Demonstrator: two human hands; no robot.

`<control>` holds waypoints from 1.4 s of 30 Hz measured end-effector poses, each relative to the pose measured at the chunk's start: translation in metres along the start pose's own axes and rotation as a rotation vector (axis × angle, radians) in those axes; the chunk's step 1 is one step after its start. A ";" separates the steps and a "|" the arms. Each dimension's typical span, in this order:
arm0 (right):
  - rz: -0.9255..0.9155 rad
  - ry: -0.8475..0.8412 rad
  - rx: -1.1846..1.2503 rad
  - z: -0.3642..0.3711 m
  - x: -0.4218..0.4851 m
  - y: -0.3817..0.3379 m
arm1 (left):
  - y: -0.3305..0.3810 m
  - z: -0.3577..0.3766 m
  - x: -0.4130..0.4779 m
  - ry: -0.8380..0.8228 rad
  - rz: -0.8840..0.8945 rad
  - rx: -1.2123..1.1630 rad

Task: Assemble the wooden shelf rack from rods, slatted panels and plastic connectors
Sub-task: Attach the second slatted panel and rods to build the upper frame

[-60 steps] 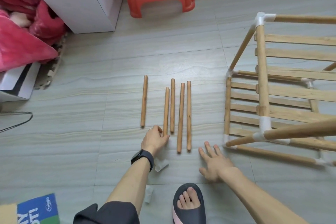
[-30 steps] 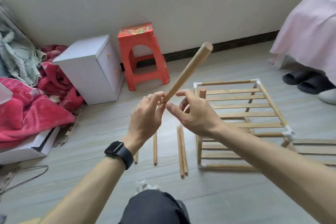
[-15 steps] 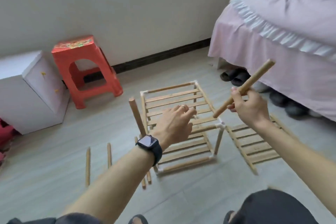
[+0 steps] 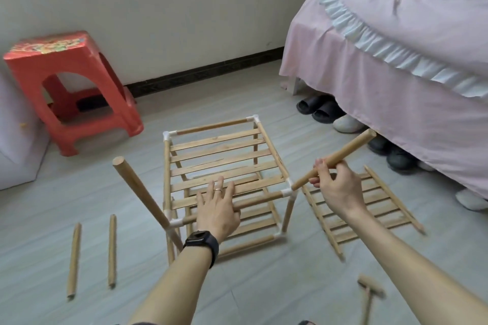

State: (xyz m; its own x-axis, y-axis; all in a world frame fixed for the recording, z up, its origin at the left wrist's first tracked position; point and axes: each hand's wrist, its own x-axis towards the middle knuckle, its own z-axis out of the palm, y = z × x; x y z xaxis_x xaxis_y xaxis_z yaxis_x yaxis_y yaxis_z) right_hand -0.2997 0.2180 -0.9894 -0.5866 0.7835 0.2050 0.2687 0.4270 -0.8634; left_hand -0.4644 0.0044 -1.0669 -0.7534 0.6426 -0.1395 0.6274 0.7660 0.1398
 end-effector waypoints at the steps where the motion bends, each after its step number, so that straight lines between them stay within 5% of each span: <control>1: -0.033 -0.011 -0.027 0.002 0.001 0.000 | 0.001 0.003 0.000 0.014 0.002 0.010; 21: -0.204 -0.073 -0.353 0.034 0.017 -0.002 | 0.005 0.006 0.000 -0.012 -0.054 0.017; 29: -0.151 -0.101 -0.362 0.035 0.012 -0.009 | 0.003 -0.054 -0.003 -0.265 0.056 0.150; 33: -0.012 -0.175 -0.400 0.034 0.006 -0.009 | 0.008 -0.137 -0.026 -0.023 0.266 0.322; 37: 0.302 -0.193 -0.567 0.049 -0.026 0.004 | -0.020 -0.225 -0.056 0.198 0.298 0.189; 42: 0.195 -0.537 -0.395 0.079 -0.069 -0.035 | -0.095 -0.262 -0.091 0.053 0.121 -0.259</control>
State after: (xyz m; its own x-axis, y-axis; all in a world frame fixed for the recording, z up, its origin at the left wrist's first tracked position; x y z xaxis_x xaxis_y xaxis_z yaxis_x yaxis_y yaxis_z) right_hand -0.3286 0.1136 -1.0098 -0.7688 0.5745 -0.2808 0.6057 0.5136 -0.6077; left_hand -0.5064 -0.1314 -0.8106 -0.6898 0.7218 -0.0561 0.6472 0.6495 0.3991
